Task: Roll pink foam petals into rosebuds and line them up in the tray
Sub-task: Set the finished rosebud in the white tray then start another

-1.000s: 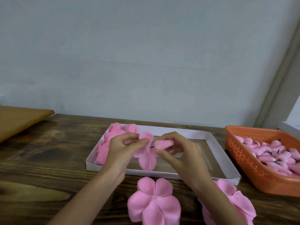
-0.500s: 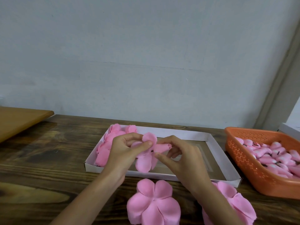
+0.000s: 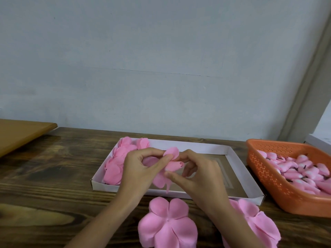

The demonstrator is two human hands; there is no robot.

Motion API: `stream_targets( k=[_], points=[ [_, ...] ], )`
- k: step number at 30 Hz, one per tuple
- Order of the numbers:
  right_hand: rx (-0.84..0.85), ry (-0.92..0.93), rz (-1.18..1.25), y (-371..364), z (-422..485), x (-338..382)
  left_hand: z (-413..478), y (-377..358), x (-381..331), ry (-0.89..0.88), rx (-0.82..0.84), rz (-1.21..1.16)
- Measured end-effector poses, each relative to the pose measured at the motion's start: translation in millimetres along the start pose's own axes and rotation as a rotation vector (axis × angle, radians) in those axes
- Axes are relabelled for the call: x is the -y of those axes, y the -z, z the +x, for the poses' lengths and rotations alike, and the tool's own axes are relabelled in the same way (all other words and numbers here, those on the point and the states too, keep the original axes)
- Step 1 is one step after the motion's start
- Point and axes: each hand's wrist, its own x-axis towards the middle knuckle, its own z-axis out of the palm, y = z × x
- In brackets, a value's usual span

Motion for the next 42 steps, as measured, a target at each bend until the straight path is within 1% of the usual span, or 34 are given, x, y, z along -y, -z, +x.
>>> stream_targets(
  k=[4, 8, 13, 18, 21, 24, 29, 36, 39, 42],
  points=[
    [-0.029, 0.004, -0.008, -0.8, -1.5, 0.5, -1.2, -2.6, 2.1, 0.004, -0.03, 0.04],
    [-0.025, 0.026, -0.071, -2.1, -2.8, 3.9, -2.3, -3.0, 2.4, 0.001, -0.039, 0.041],
    [0.018, 0.029, -0.085, -0.2, -2.0, 7.8, -1.0, -2.4, 4.3, -0.047, 0.027, 0.081],
    [0.065, 0.018, -0.114, -2.2, -2.8, 13.4, -3.3, -5.1, 11.2, -0.019, -0.029, 0.05],
    [0.076, 0.024, -0.14, -1.8, -3.6, 14.2, -4.5, -8.4, 13.6, -0.006, -0.032, 0.03],
    [0.058, 0.021, -0.135, 0.4, -3.8, 13.0, -4.5, -7.2, 11.7, 0.016, 0.03, -0.047],
    [0.058, -0.011, -0.096, 3.0, -2.2, 9.5, -1.5, -1.3, 13.5, -0.061, 0.11, 0.03],
    [0.012, -0.039, -0.089, 6.6, 0.2, 5.0, -2.3, -0.2, 12.2, -0.044, 0.201, -0.01],
    [-0.032, -0.003, -0.125, 6.9, 0.3, 5.9, -1.4, -0.4, 13.8, -0.019, 0.227, -0.043],
    [-0.098, 0.013, -0.062, 5.4, 1.4, 6.8, -0.1, 0.2, 8.6, -0.032, 0.227, -0.091]
  ],
)
